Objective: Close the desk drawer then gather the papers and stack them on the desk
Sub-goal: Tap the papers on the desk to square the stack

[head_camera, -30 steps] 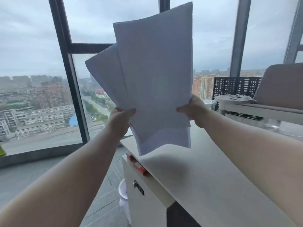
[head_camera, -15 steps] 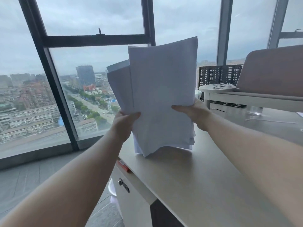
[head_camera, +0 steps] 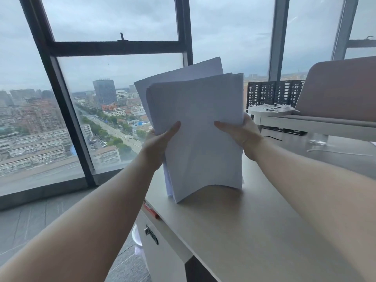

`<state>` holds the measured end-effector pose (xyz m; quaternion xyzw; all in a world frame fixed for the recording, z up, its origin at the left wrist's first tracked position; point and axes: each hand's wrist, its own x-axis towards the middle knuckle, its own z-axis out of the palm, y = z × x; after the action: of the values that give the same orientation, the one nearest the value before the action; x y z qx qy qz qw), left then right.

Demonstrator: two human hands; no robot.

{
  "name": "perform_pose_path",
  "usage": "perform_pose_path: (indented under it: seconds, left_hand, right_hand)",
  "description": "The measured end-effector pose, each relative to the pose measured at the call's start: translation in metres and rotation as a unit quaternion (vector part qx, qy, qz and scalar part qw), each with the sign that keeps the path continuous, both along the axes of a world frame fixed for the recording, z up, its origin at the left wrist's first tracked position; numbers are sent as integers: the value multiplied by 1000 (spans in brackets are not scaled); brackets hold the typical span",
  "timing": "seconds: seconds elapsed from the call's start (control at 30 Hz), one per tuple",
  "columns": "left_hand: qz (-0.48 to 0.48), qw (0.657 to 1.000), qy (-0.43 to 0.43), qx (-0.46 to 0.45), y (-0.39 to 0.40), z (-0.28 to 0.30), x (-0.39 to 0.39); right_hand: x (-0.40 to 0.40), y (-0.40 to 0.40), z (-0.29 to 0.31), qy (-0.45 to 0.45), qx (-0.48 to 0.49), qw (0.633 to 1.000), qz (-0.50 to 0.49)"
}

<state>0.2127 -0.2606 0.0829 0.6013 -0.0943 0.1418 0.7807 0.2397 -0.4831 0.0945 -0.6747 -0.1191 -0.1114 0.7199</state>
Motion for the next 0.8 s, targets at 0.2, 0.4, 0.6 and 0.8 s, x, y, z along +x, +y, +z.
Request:
perform_pose_path:
  seconds: [0.2,0.4,0.6,0.8]
  left_hand:
    - [33,999,-7,30,4,1,3]
    - [93,995,34,33,-19,17,-3]
    - [128,989,-52,43,-18,37,4]
    - [111,989,-49,84,-23,39,14]
  right_hand:
    - [-4,-11,2,-2,2,1000,2]
    - [-9,-4,11,14,50,998,-32]
    - [-12,-13,25,-44,-7,997,-66]
    - [-10,-2,26,-69,-11,997,-43]
